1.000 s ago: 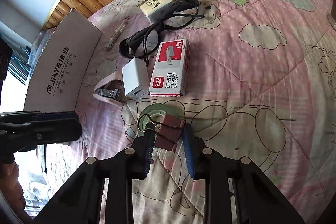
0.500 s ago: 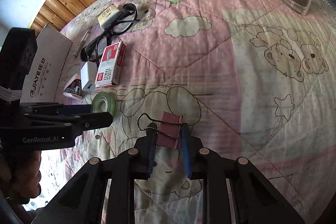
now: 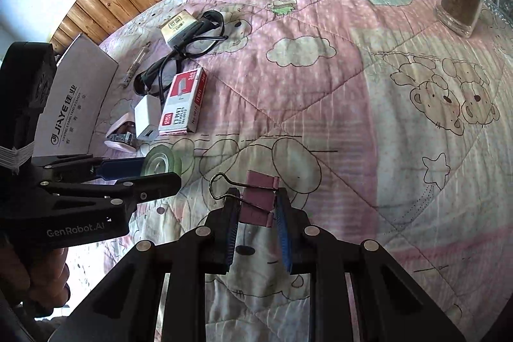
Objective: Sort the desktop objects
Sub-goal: 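Grasp the pink binder clip with the right tool while the left tool grasps the green tape roll, then carry the pink clip and the green tape roll into the white box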
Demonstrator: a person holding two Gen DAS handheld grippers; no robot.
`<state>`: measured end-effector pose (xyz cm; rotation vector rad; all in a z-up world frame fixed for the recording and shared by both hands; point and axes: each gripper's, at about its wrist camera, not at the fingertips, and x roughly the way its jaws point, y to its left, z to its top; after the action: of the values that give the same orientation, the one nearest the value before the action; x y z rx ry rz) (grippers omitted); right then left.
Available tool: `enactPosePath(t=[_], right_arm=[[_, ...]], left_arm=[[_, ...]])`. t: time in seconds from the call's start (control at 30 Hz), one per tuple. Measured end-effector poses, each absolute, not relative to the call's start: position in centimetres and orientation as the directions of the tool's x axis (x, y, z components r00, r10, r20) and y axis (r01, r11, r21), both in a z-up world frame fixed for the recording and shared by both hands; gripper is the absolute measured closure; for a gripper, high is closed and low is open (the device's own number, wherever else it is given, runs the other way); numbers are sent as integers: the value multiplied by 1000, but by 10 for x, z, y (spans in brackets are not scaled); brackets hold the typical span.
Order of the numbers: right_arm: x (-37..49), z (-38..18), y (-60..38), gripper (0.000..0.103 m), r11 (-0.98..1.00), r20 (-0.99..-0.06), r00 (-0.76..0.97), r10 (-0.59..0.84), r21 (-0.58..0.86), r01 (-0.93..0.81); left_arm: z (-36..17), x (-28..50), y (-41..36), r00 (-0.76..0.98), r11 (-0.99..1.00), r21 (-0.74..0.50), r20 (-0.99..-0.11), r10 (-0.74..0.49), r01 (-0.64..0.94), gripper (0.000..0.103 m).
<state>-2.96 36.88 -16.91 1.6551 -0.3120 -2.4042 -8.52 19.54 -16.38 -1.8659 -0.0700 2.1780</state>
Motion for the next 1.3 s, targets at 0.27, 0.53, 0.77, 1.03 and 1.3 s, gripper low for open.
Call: enactPosePath(t=[0.27,0.53,0.77,1.03,1.3], right_arm=[[-20,-142,341,79,-954,-883,-361,-300,273,124],[-4,-119,311,79,-947,-878,-367,-308,244,211],[5,-96,287,79,-937,-870,-383,-309,209,281],[9,-69,259,79,-914,-856,-402,-324,173,367],[12,-46,230,79,-881,-842,-415,-344,137,453]], left_arm=[[-123,-63,175,-200,-958,-246,-941,272,-145,54],[-97,-47,152,-263,-958,-273,-921,287,-91,54],[-76,-28,124,-319,-949,-312,-896,308,-39,54],[-51,-8,88,-390,-934,-357,-864,319,28,54],[-28,10,52,-460,-912,-401,-828,320,87,54]])
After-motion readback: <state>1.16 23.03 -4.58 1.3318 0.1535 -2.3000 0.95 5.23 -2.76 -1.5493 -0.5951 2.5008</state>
